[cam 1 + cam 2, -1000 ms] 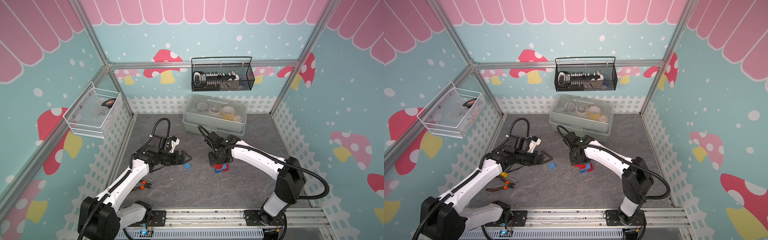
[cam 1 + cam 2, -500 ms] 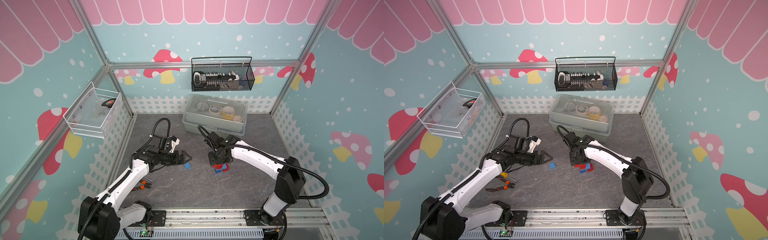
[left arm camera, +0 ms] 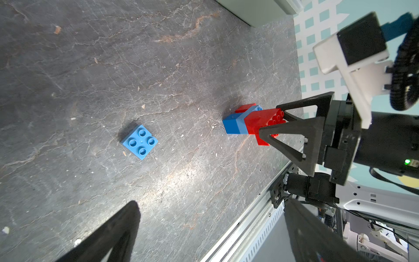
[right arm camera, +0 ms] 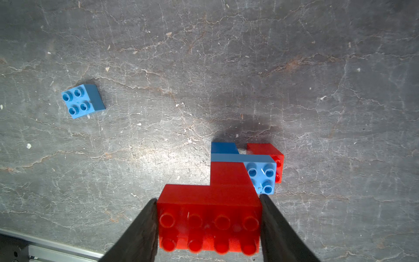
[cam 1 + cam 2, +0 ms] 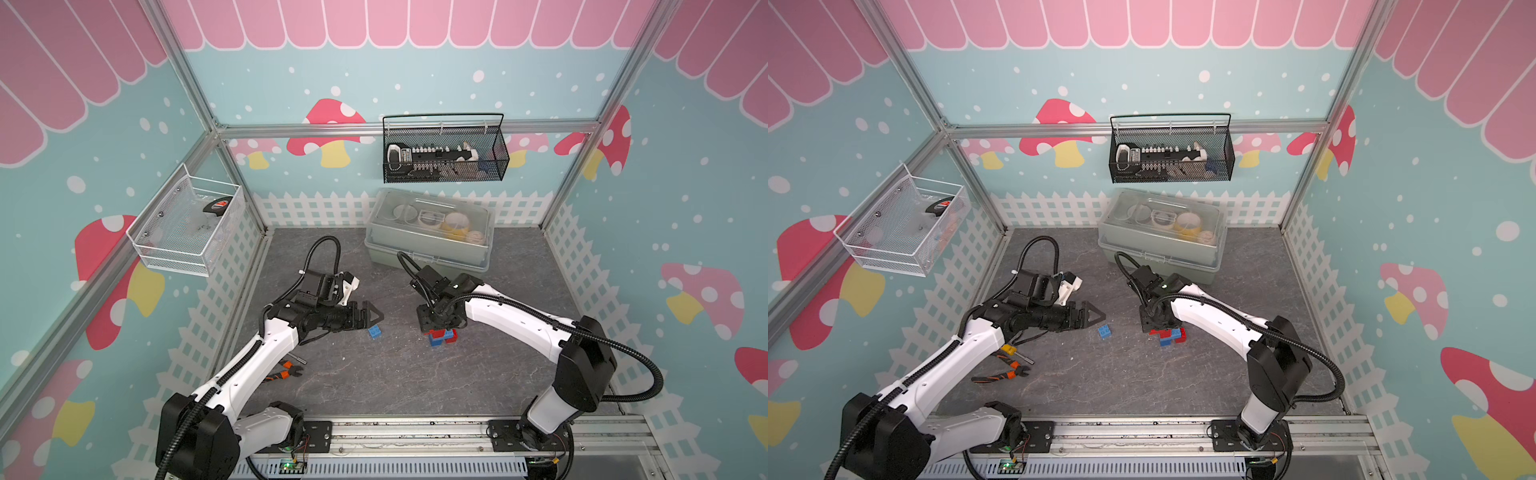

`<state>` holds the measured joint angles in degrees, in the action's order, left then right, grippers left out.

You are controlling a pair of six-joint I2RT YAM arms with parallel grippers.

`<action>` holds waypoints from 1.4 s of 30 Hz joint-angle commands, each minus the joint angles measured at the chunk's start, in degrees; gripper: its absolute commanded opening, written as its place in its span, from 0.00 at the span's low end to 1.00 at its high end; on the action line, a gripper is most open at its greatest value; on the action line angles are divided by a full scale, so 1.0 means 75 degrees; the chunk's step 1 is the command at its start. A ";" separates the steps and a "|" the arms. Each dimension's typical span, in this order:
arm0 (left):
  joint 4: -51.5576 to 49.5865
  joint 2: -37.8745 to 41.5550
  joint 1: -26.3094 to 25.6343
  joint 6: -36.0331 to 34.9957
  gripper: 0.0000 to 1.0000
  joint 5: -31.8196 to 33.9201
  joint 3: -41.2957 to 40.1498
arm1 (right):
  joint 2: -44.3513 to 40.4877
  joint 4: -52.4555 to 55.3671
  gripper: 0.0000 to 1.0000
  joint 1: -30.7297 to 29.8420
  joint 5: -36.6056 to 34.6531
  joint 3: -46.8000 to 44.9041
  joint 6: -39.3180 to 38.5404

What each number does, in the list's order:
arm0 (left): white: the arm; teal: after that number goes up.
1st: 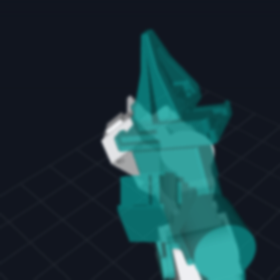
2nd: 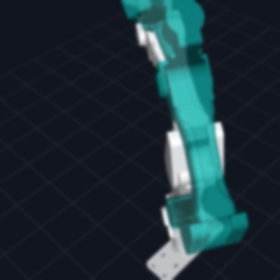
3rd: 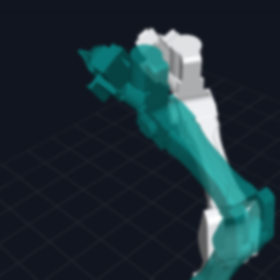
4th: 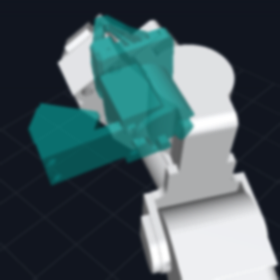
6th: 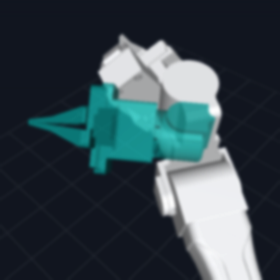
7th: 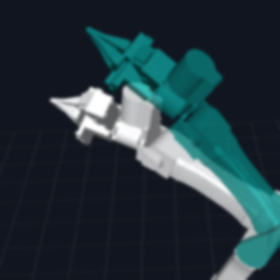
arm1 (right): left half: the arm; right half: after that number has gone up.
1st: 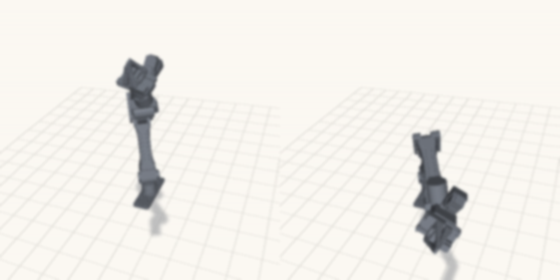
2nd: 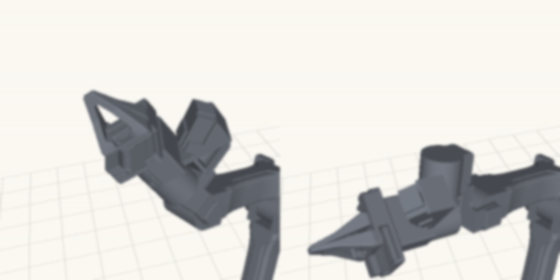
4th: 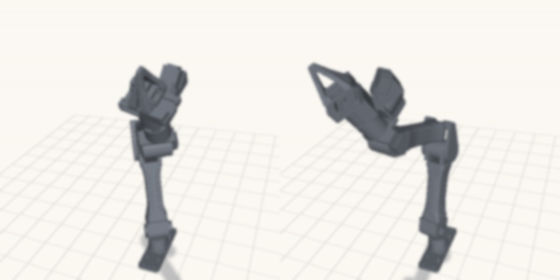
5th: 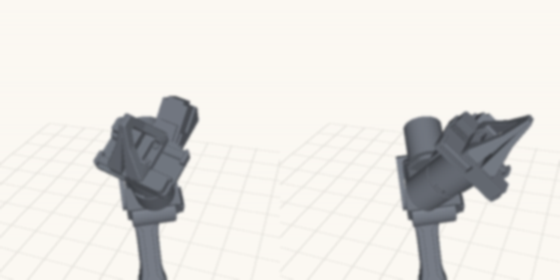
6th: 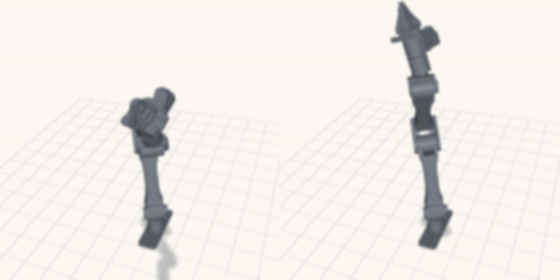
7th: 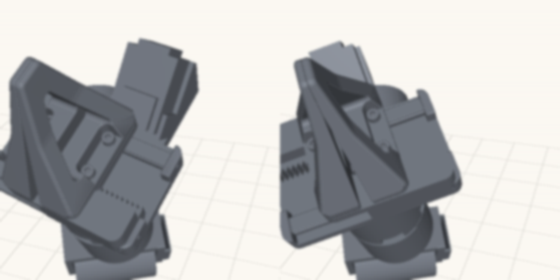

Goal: Assemble a giraffe with lego
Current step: Assemble the lego brick with the lego brick.

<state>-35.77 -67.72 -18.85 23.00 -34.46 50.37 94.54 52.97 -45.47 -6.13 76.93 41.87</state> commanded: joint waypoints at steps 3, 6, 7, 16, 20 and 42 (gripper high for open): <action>-0.0058 0.0024 -0.0029 -0.0009 0.99 0.0092 -0.0048 | 0.0385 0.0425 0.40 -0.0019 0.0261 -0.0249 -0.0032; -0.0060 0.0032 -0.0020 -0.0011 0.99 0.0095 -0.0048 | 0.0355 0.0449 0.42 -0.0019 0.0230 -0.0048 -0.0085; -0.0057 0.0036 -0.0023 -0.0009 0.99 0.0094 -0.0048 | 0.0335 0.0452 0.43 -0.0019 0.0209 0.0021 -0.0108; -0.0059 -0.0010 -0.0029 -0.0012 0.99 0.0100 -0.0050 | 0.0242 0.0467 0.54 -0.0019 0.0021 0.0504 -0.0260; -0.0058 -0.0017 -0.0029 -0.0019 0.99 0.0125 -0.0048 | 0.0273 0.0461 0.65 -0.0017 -0.0056 0.0724 -0.0419; -0.0151 -0.0006 0.0241 -0.0023 0.99 0.0386 0.0034 | 0.0216 0.0390 0.77 -0.0105 0.0149 0.1585 -0.0814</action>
<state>-36.16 -67.75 -18.20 22.98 -32.56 50.37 96.68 55.37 -45.54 -5.69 86.19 36.73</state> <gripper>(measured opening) 0.993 0.766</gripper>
